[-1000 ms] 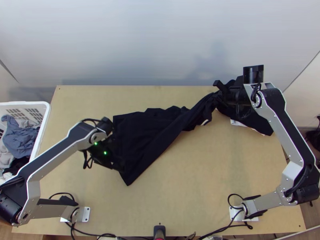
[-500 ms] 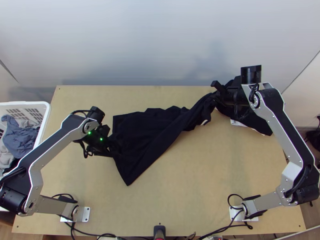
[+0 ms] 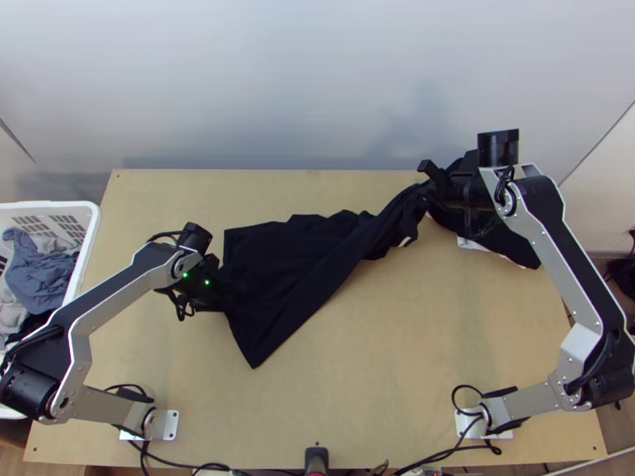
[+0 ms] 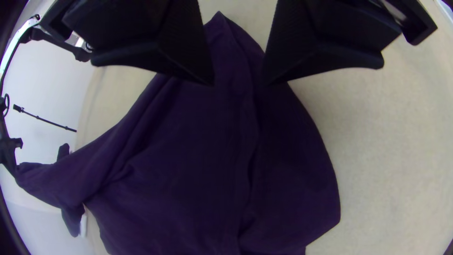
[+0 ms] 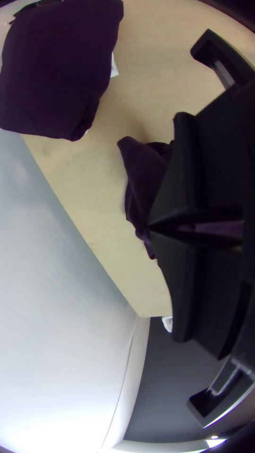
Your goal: Fold the t-shirt
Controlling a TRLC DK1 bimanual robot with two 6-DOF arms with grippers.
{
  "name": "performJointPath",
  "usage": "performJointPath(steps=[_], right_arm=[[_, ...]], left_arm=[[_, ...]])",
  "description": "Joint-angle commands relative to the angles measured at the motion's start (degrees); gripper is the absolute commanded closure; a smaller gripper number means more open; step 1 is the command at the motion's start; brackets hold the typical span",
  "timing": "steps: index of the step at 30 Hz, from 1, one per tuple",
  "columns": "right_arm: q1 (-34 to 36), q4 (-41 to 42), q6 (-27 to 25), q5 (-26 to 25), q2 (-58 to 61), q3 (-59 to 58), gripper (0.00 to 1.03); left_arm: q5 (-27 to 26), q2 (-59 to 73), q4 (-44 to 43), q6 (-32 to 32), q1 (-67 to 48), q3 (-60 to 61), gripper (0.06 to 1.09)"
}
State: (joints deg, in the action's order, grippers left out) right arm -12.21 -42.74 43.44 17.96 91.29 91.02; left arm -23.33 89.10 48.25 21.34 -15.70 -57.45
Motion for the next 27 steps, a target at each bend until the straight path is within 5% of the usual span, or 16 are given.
performJointPath(steps=[1,26,27], right_arm=[[0.0,0.0,-0.2,0.0,-0.2,-0.8,1.00],[-0.3,2.6,0.1,0.0,-0.8,-2.6,1.00],[-0.3,2.6,0.1,0.0,-0.8,-2.8,1.00]], left_arm=[[0.7,0.8,-3.2,0.5,0.6,1.4,0.57],[1.0,3.4,-8.1,2.4,-1.5,1.7,0.57],[1.0,3.4,-8.4,2.6,-1.5,1.8,0.63]])
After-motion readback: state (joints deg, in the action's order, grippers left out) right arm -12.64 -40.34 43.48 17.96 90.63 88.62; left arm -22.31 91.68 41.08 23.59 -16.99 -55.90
